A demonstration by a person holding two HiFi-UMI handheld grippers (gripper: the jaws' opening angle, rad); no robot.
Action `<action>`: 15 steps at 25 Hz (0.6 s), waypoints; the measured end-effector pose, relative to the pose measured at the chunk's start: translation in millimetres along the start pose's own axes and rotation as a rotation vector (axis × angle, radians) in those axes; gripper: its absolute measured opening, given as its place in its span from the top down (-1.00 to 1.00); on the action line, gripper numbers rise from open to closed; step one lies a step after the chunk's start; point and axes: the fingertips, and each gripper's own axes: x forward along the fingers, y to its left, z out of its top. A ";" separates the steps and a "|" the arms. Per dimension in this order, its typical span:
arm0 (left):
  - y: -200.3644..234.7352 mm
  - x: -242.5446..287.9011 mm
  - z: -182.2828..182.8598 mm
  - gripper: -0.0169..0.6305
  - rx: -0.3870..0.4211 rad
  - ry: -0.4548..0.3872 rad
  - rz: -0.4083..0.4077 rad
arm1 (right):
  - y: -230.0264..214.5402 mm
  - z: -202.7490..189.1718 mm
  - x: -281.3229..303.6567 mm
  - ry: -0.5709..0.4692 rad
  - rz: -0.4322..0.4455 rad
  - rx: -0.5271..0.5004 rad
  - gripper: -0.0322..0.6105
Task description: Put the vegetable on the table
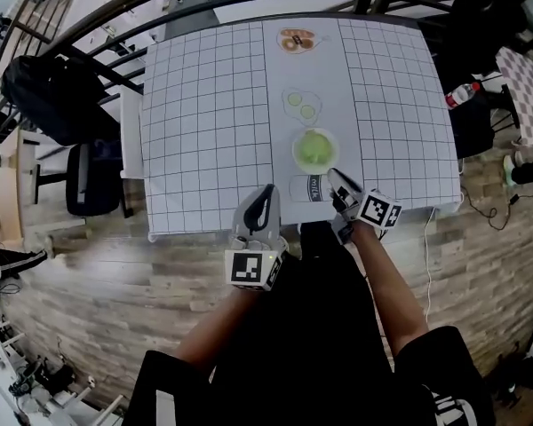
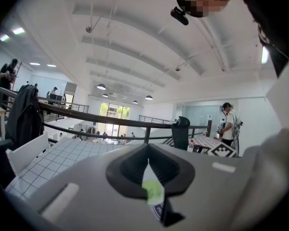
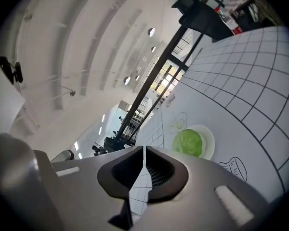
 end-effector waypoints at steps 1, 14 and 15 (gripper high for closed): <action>0.8 -3.9 -0.5 0.92 -0.001 0.003 0.002 | 7.4 -2.9 -2.2 0.002 -0.009 -0.043 0.89; -8.3 -37.4 18.1 0.92 -0.025 -0.090 -0.063 | 151.4 0.3 -48.6 -0.169 -0.044 -0.484 0.91; -11.9 -37.5 25.1 0.92 -0.020 -0.105 -0.078 | 162.5 2.1 -52.3 -0.191 -0.042 -0.510 0.91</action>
